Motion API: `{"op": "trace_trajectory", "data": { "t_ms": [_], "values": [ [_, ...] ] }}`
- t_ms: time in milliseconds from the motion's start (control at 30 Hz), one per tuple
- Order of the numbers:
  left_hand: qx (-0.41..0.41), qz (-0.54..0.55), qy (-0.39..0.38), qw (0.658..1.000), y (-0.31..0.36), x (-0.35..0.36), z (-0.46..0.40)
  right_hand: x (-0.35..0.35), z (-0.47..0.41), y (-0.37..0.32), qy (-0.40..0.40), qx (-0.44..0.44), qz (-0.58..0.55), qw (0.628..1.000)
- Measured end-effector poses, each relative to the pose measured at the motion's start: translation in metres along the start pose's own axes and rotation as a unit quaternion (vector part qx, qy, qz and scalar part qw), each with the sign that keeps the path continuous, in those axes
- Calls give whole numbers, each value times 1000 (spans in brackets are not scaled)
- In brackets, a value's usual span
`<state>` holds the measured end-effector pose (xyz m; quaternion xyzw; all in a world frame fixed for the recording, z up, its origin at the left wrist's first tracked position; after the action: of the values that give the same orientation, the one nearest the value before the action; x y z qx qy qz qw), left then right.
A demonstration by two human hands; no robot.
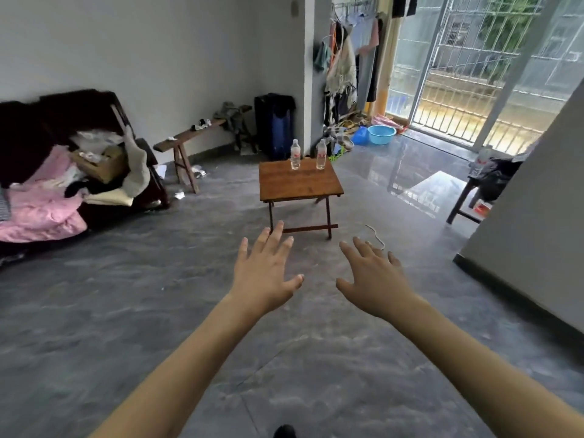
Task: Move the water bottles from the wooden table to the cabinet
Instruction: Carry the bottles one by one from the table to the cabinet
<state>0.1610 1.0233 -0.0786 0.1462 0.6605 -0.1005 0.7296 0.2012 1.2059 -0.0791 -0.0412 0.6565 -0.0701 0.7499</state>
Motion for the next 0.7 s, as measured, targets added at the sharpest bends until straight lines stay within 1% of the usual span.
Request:
{"op": "trace_trajectory", "data": {
  "t_ms": [100, 233, 400, 533, 700],
  "values": [
    [-7, 12, 11, 1000, -25, -11, -42, -14, -50, -11, 6, -4, -1, 1000],
    [2, 11, -1, 1000, -48, -19, -95, -31, -108, -23, 18, 1, -6, 1000],
    [18, 13, -17, 1000, -56, -24, -156, -42, -161, -16, 27, 26, -14, 999],
    [36, 5, -29, 999, -47, -21, -203, -48, -195, 10, 31, 53, -24, 998],
    [66, 8, -38, 997, -9, -15, -270, -54, -235, 73, 45, 101, -40, 993]
  ]
}}
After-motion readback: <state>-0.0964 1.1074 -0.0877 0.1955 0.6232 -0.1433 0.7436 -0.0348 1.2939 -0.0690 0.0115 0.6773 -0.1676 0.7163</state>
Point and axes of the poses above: each hand's wrist, its own z-axis away from the middle knuckle, its own x-axis out of the palm, y = z × x, the point moved 6 cm from there along -z, towards the middle knuckle
